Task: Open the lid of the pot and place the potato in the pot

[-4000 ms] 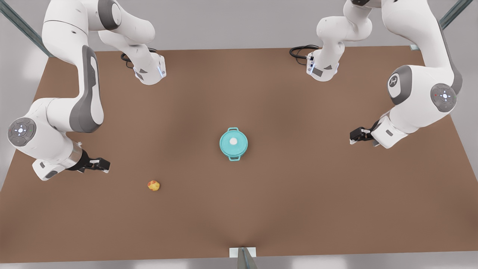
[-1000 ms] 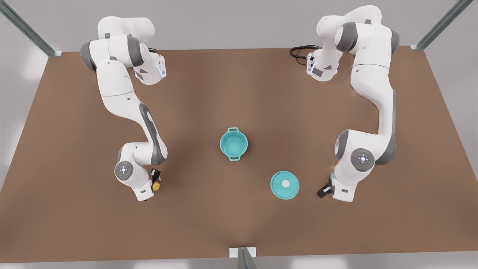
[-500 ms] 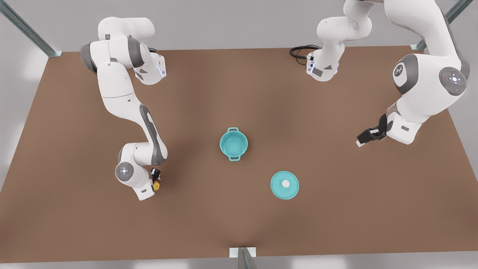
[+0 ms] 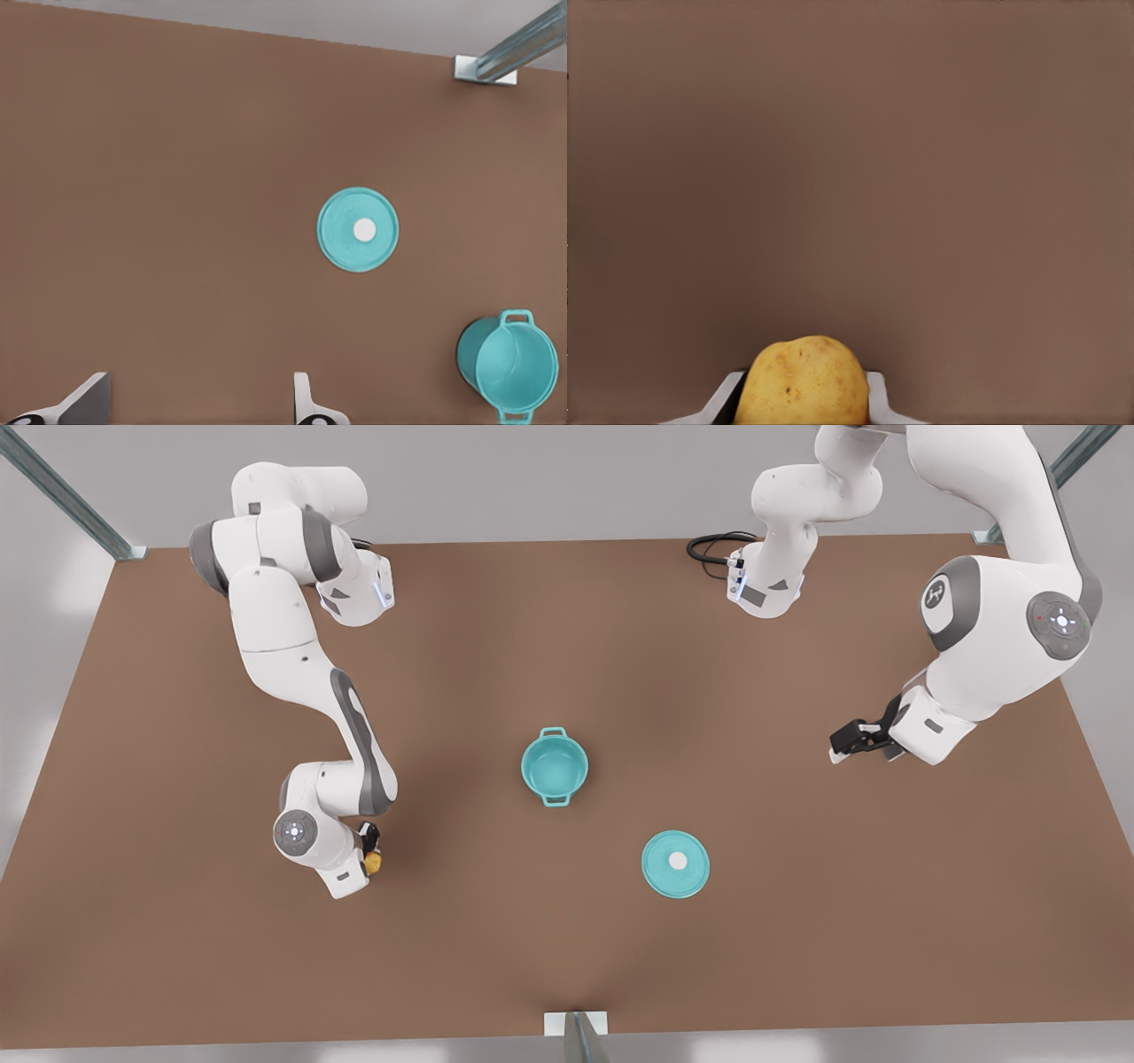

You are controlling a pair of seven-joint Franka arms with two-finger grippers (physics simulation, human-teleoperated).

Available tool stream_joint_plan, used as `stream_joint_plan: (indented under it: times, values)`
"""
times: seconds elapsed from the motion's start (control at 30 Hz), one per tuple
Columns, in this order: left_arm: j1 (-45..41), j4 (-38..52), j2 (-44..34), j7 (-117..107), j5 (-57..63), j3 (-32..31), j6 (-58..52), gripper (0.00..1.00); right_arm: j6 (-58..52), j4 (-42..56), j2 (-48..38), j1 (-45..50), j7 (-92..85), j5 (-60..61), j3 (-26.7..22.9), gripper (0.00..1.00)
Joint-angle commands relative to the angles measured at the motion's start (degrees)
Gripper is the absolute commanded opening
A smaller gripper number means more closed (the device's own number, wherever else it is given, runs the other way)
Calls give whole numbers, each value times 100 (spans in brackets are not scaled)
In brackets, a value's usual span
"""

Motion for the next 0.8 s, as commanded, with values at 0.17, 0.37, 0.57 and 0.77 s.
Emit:
stream_joint_plan:
  times: [0.17, 0.37, 0.57, 0.77]
  values:
    - [3, 3, -14, 907, 2, 6, 10, 100, -330, 11, -165, 1, -7, -26, 0, 51]
    - [3, 3, 4, 907, 2, -3, 10, 100, -848, 29, -648, 141, 257, -96, 44, 50]
    - [-6, 3, 13, 907, 2, -3, 10, 100, -1701, 11, -1088, 501, 907, -96, 62, 50]
    - [3, 3, -5, 907, 2, -3, 10, 100, -2219, -68, -1466, 791, 1698, -52, 246, 50]
